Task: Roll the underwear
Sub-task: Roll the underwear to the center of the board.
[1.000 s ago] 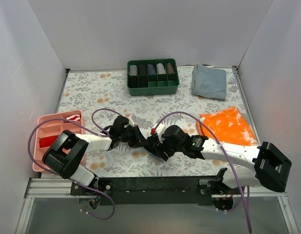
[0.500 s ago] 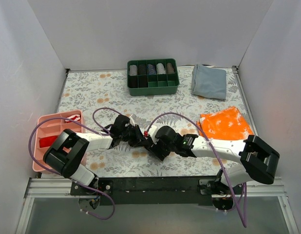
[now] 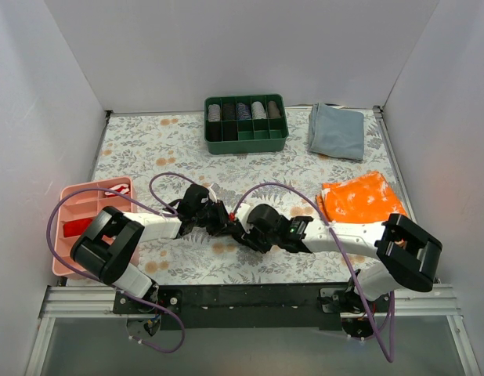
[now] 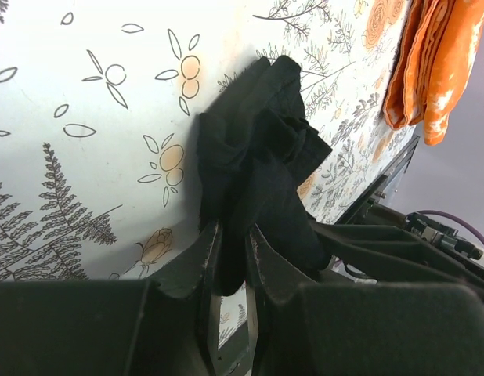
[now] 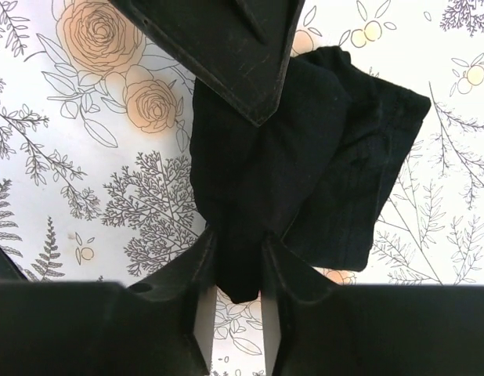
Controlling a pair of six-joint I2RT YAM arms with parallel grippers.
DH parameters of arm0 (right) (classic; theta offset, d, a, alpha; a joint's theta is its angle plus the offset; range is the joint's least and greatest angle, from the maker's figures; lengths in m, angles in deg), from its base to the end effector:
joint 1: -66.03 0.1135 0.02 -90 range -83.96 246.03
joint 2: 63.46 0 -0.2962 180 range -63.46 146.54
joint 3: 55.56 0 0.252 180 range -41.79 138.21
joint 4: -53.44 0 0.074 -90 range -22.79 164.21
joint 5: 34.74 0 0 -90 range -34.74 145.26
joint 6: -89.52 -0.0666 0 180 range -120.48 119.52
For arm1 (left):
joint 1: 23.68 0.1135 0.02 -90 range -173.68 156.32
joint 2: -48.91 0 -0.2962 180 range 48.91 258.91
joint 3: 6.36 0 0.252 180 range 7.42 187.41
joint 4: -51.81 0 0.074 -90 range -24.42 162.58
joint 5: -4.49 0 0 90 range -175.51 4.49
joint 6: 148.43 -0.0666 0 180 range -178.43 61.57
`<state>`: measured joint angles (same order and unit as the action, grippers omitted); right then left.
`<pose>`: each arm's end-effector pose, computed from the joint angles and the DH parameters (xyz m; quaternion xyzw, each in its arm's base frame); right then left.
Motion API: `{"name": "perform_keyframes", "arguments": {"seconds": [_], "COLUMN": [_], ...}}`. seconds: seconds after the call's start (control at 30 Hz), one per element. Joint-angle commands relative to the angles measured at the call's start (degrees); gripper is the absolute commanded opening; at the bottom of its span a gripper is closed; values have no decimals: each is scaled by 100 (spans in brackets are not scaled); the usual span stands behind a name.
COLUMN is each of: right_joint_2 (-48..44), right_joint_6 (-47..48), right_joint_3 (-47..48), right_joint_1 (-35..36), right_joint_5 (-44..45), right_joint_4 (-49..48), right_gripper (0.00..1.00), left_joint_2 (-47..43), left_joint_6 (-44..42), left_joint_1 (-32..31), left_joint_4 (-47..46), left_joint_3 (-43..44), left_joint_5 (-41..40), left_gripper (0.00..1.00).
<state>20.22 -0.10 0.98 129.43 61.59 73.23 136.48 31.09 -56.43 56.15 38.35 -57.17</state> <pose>0.1442 0.2716 0.1905 -0.4735 0.7993 0.1478 0.3393 0.2203 -0.1793 0.1407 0.3506 -0.8367 0.4199 0.0288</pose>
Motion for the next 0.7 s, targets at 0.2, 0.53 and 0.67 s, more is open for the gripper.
{"name": "perform_keyframes", "arguments": {"seconds": [0.2,0.53,0.67], "right_joint_2": [-212,-203,113], "right_joint_6": [-205,-899,-1031], "right_joint_3": [-347,-1288,-1323], "right_joint_1": [-231,-1495,-1778], "right_joint_5": [-596,-3266,-3963], "right_joint_4": [-347,-1718,-1964], "right_gripper": [19,18,18], "left_joint_2": [-196,-732,-1083], "left_joint_6": [-233,-312,-312], "left_joint_1": [-21,67,94], "left_joint_4": [416,583,452], "left_joint_3": [132,255,123], "left_joint_5": [-399,-671,-716], "left_gripper": [19,40,45]}}
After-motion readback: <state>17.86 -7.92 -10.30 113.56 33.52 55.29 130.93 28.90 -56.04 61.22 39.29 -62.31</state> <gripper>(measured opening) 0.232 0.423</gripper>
